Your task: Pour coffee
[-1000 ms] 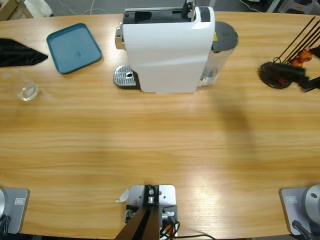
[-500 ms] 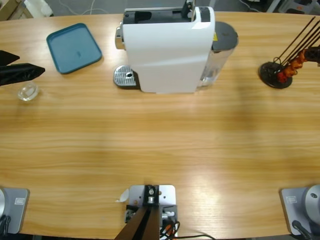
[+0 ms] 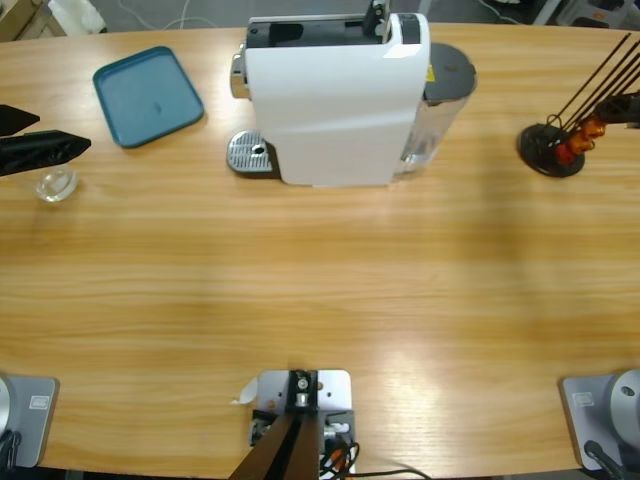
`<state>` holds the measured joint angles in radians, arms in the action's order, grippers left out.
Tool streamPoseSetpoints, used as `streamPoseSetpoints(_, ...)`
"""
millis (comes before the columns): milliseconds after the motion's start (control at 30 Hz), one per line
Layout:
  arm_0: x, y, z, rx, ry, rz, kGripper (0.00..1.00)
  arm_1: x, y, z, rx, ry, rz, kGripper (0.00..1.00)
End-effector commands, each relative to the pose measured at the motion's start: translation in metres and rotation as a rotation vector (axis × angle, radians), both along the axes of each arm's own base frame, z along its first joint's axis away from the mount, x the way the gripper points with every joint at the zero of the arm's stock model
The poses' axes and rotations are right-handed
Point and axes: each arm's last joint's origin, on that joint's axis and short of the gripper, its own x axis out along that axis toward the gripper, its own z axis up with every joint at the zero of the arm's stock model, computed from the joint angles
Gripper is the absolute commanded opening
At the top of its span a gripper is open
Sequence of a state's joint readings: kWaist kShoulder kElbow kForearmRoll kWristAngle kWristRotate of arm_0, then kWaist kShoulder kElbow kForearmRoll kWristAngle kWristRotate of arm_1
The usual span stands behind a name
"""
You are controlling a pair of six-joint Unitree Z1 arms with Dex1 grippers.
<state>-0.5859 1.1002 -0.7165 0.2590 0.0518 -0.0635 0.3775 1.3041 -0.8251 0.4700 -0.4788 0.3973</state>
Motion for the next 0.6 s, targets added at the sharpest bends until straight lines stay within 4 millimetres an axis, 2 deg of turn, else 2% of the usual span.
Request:
streamPoseSetpoints(33, -0.007, 0.006, -0.008, 0.001, 0.003, 0.018, 0.881, -0.010, -0.024, -0.006, 0.050, -0.032, -0.078, 0.899)
streamPoseSetpoints(133, -0.008, 0.006, -0.008, 0.002, 0.002, 0.018, 0.881, -0.009, -0.023, -0.013, 0.079, -0.039, -0.048, 0.920)
streamPoseSetpoints(467, -0.008, 0.006, -0.010, 0.006, 0.008, 0.017, 0.881, 0.010, -0.018, -0.026, 0.078, -0.008, -0.026, 0.884)
streamPoseSetpoints(600, -0.008, 0.006, -0.011, 0.007, 0.009, 0.018, 0.881, 0.017, -0.016, -0.031, 0.077, -0.001, -0.026, 0.813)
